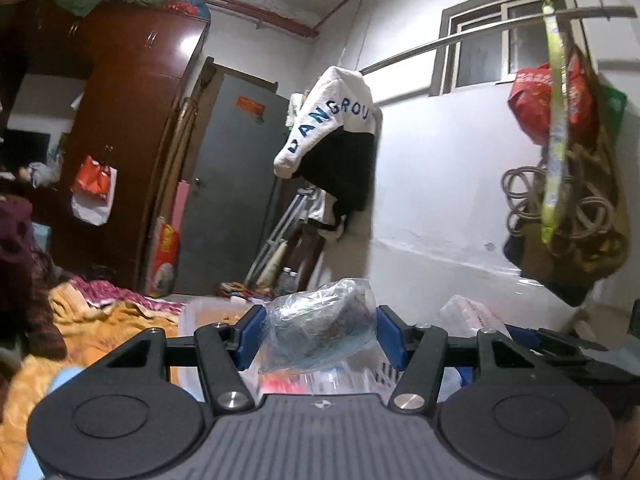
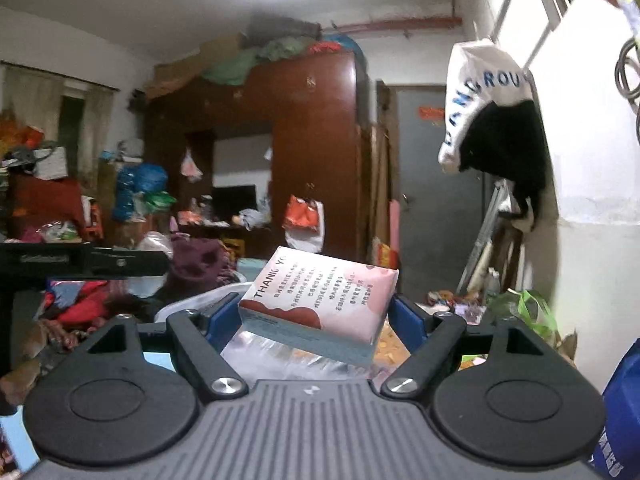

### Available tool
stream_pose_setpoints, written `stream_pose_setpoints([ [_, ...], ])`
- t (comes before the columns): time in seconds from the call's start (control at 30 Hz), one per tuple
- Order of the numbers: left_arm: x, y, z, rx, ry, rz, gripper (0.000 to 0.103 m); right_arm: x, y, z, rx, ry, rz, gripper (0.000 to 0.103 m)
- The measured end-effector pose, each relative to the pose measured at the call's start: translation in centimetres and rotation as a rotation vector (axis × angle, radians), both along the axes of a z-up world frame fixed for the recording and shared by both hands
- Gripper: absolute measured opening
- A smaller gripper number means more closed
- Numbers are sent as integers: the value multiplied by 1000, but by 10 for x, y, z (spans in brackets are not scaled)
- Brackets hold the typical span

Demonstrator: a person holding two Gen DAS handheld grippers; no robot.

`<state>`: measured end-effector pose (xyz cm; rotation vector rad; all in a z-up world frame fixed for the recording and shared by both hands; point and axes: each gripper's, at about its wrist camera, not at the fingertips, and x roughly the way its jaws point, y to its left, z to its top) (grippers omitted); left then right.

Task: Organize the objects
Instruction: 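Lift both items over the basket and open both grippers, then grasp grey labelled box with left gripper while right grasps KENT pack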

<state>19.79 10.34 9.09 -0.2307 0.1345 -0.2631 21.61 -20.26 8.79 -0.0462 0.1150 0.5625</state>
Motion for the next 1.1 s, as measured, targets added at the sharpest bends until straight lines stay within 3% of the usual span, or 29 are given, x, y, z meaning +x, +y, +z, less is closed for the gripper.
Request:
stream_pose_setpoints([
  [0.2, 26, -26, 9, 121, 50, 57, 63, 33, 12, 7, -38, 40, -36, 82],
  [0.37, 53, -28, 2, 125, 114, 94, 63, 44, 19, -5, -97, 72, -69, 82],
  [0.43, 55, -29, 0, 134, 82, 112, 78, 47, 17, -8, -77, 73, -64, 83],
  [0.47, 55, -30, -1, 154, 82, 144, 97, 46, 17, -8, -73, 71, -63, 89],
  [0.53, 50, -32, 1, 167, 90, 181, 101, 42, 17, -9, -80, 78, -89, 103],
  [0.63, 26, -34, 4, 186, 54, 138, 101, 25, 10, -9, -42, 72, -68, 103],
  [0.73, -14, -35, -10, 196, 69, 117, 101, -4, -5, -17, 3, 84, -18, 103],
  [0.87, -37, -42, -54, 231, 163, 63, 101, -27, -17, -40, 7, 124, 43, 103],
  [1.03, 4, -51, -90, 267, 346, 79, 98, -14, -11, -61, -45, 238, 17, 103],
  [1.1, 13, -53, -99, 286, 384, 74, 98, -10, -7, -65, -62, 260, 2, 103],
])
